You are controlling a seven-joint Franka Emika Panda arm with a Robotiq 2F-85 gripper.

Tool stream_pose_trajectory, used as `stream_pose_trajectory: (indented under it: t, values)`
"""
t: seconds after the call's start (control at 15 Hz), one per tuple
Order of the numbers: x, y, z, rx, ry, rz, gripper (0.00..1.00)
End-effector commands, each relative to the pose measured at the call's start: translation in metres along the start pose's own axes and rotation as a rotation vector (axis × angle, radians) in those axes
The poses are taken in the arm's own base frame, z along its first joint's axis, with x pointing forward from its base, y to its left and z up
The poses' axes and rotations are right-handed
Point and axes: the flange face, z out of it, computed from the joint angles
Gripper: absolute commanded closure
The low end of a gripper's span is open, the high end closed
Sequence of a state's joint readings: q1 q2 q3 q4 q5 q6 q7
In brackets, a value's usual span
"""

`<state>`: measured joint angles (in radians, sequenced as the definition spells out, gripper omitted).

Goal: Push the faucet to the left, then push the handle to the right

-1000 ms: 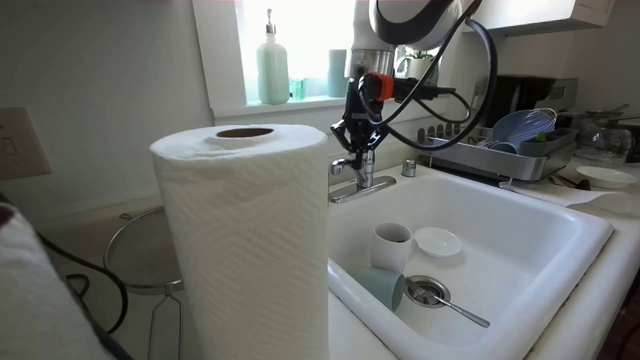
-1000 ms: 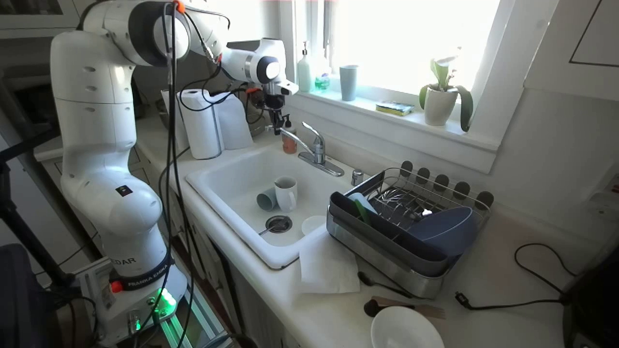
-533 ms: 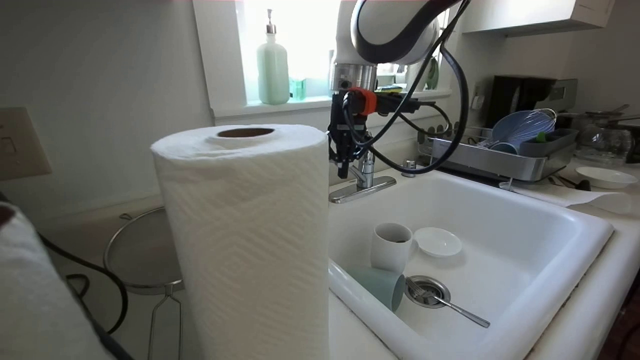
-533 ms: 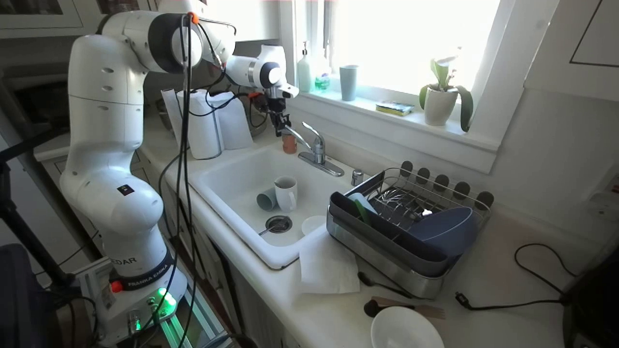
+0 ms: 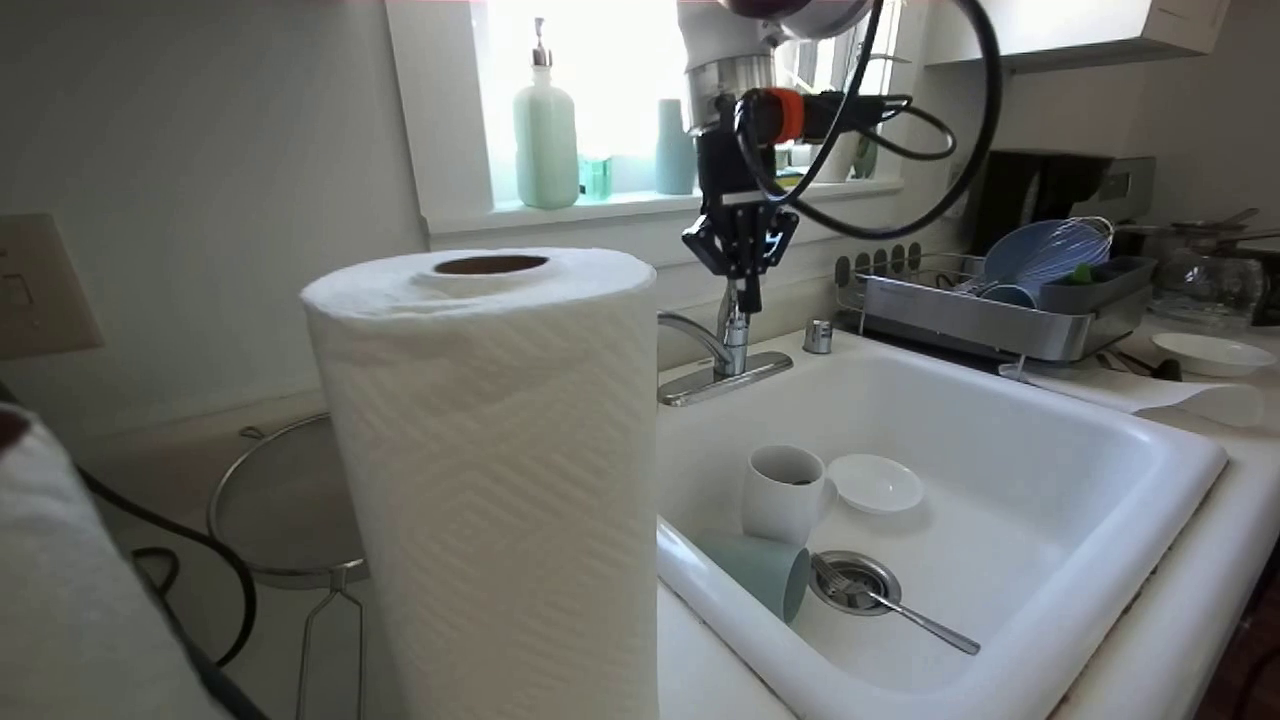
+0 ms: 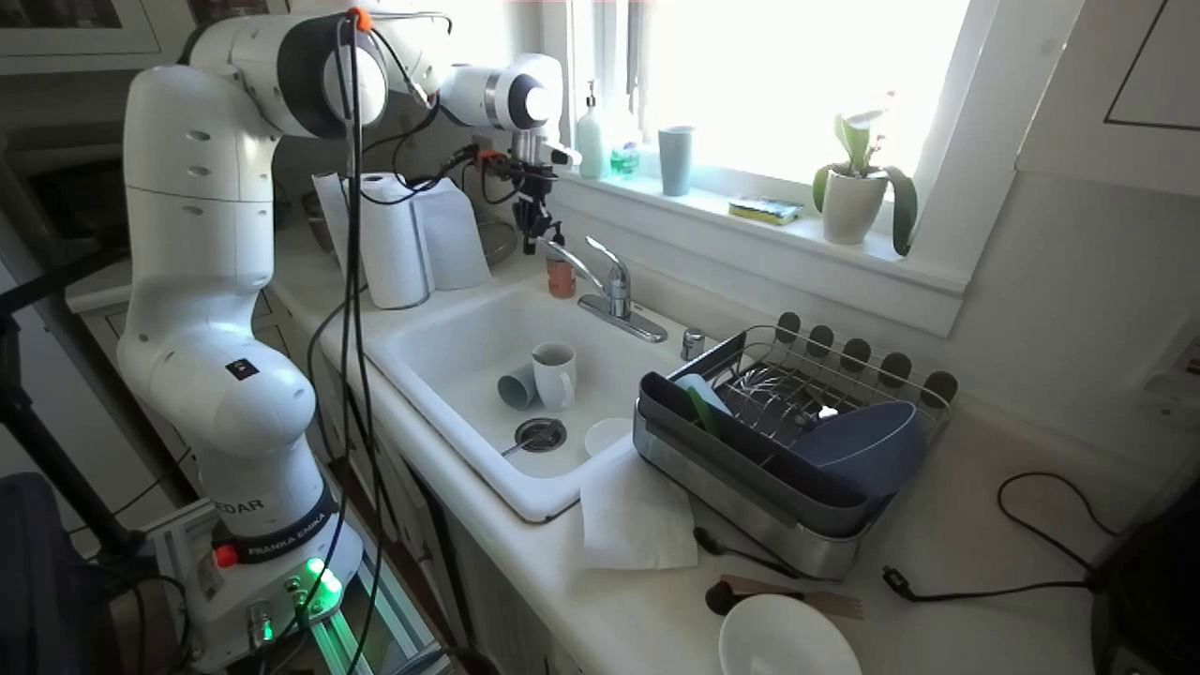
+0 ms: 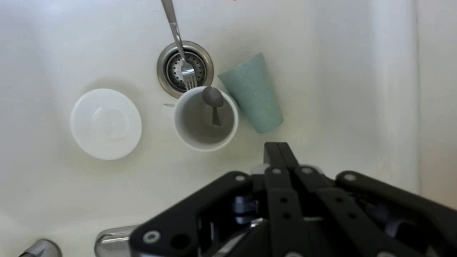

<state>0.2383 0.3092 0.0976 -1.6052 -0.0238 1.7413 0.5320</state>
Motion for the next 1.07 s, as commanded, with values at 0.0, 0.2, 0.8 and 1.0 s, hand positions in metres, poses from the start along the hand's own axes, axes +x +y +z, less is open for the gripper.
stream_pose_trajectory:
  t: [0.0,0.2,0.8,1.0]
  values:
    - [-0.006,0.041,-0.027,-0.04,-0.022,-0.037,1.0]
    - [0.005,0.078,-0.041,-0.033,0.024,-0.024,1.0]
    - [0.05,0.087,-0.056,0.094,0.297,0.019,1.0]
    - [0.057,0.074,-0.05,0.115,0.346,-0.004,1.0]
